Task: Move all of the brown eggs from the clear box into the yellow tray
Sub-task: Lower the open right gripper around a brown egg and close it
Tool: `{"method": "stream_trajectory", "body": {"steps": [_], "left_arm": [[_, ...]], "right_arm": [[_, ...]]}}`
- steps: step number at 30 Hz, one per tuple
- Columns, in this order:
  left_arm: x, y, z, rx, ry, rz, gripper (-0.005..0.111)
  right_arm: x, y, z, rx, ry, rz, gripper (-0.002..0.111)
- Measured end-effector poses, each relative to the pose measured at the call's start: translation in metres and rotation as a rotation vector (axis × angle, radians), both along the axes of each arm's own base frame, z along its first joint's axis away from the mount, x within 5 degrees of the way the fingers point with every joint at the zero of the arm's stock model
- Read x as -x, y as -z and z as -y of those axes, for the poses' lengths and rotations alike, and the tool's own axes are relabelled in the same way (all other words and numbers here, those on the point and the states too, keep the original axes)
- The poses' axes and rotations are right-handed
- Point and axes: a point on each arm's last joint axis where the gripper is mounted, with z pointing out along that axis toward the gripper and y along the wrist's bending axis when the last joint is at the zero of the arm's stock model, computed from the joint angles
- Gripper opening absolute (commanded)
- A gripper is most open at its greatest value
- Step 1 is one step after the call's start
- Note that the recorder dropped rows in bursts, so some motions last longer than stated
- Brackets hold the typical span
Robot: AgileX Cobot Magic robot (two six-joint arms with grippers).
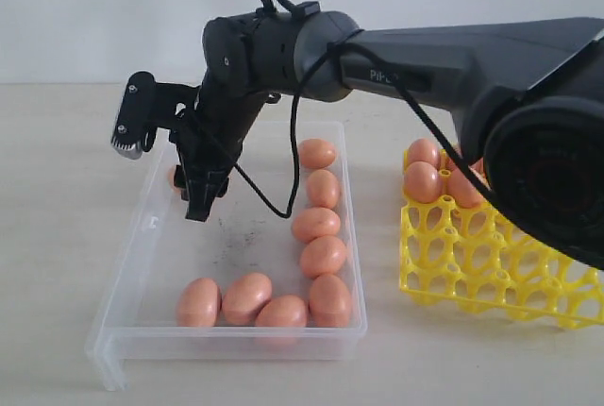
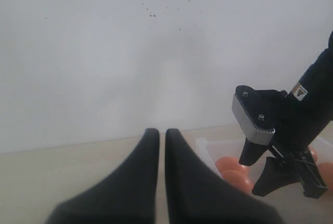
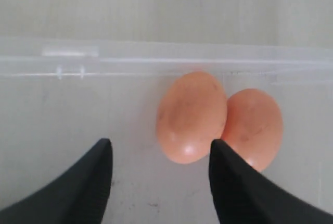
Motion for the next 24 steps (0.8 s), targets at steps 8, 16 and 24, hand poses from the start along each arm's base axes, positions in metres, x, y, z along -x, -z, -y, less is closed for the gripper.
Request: {"method": "stream_trajectory", "body": {"steps": [8, 16, 24], "left_arm": [[0.000, 0.000, 0.000, 0.000, 0.000, 0.000, 0.004], [0.000, 0.000, 0.000, 0.000, 0.000, 0.000, 0.004], [0.000, 0.000, 0.000, 0.000, 0.000, 0.000, 0.004]], "right_arm": [[-0.017, -0.003, -0.014, -0.090, 0.024, 0.059, 0.050], [-0.021, 0.010, -0.018, -0.084, 0.054, -0.013, 0.050], [-0.023, 0.023, -0.019, -0.085, 0.086, -0.045, 0.050]]}}
